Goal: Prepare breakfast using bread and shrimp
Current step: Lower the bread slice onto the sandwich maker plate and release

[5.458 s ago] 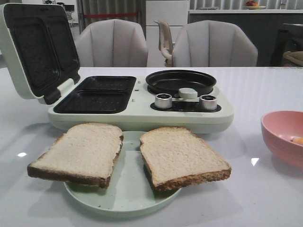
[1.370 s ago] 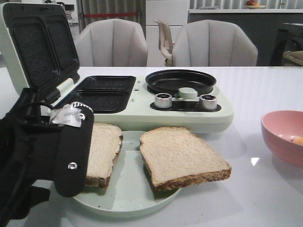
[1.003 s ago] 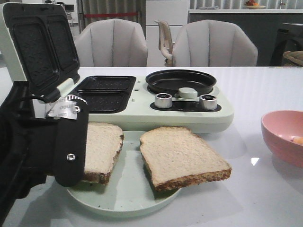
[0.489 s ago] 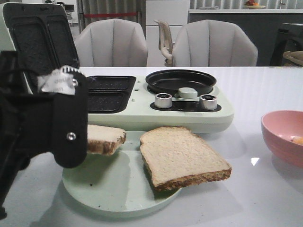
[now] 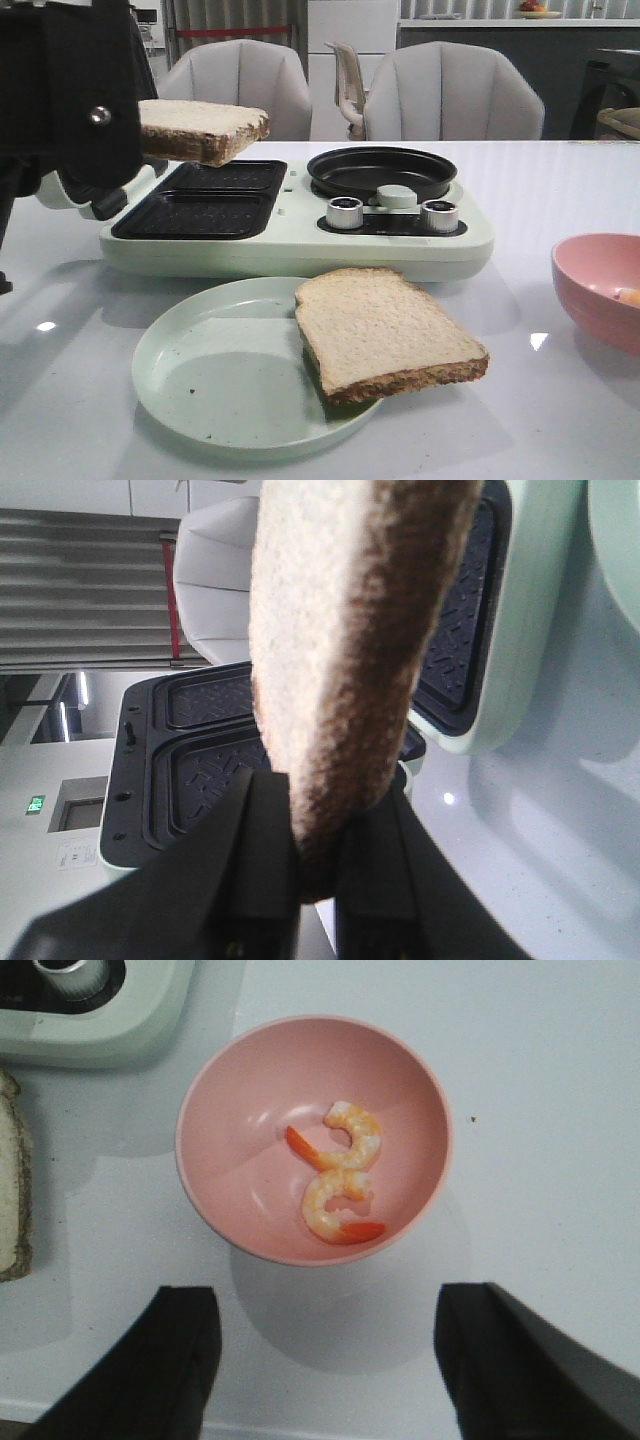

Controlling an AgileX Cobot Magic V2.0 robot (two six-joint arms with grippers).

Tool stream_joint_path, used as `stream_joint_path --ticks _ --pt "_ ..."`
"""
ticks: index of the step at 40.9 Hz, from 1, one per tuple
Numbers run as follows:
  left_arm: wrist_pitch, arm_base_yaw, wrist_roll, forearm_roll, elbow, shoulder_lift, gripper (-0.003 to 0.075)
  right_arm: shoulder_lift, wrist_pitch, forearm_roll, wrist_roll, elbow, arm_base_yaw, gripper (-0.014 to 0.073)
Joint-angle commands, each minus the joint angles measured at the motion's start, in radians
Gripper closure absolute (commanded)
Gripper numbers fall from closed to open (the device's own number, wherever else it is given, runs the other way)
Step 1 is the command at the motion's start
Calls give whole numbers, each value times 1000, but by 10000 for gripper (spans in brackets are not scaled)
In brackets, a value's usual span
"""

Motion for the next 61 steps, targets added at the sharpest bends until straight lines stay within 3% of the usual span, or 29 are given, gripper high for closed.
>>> stream_joint_path --ticks 1,7,16,21,27,34,46,55,58,61 --pt "15 55 -15 92 -54 -26 620 -2 -60 -7 1 -34 -5 34" --pt "-91 163 -15 92 -129 -26 620 -2 -60 -7 1 -34 -5 34" --pt "-411 333 -9 92 -282 -20 620 -2 -60 -7 1 -34 -5 34" --pt "-487 404 -5 92 -379 36 620 -2 -60 -7 1 -34 -5 34" --pt "-489 465 6 92 -515 166 620 -2 -60 -7 1 -34 -5 34" --pt "-478 509 192 92 -673 358 620 -2 -60 -7 1 -34 -5 34" --pt "-434 588 202 92 -895 605 620 -2 -60 -7 1 -34 -5 34" --pt "-463 614 203 92 -913 659 614 -2 -60 -7 1 -34 -5 34" --pt "-464 618 203 92 -913 666 557 -2 -60 -7 1 -34 -5 34" --pt "-468 625 203 92 -913 672 453 -2 -60 -7 1 -34 -5 34"
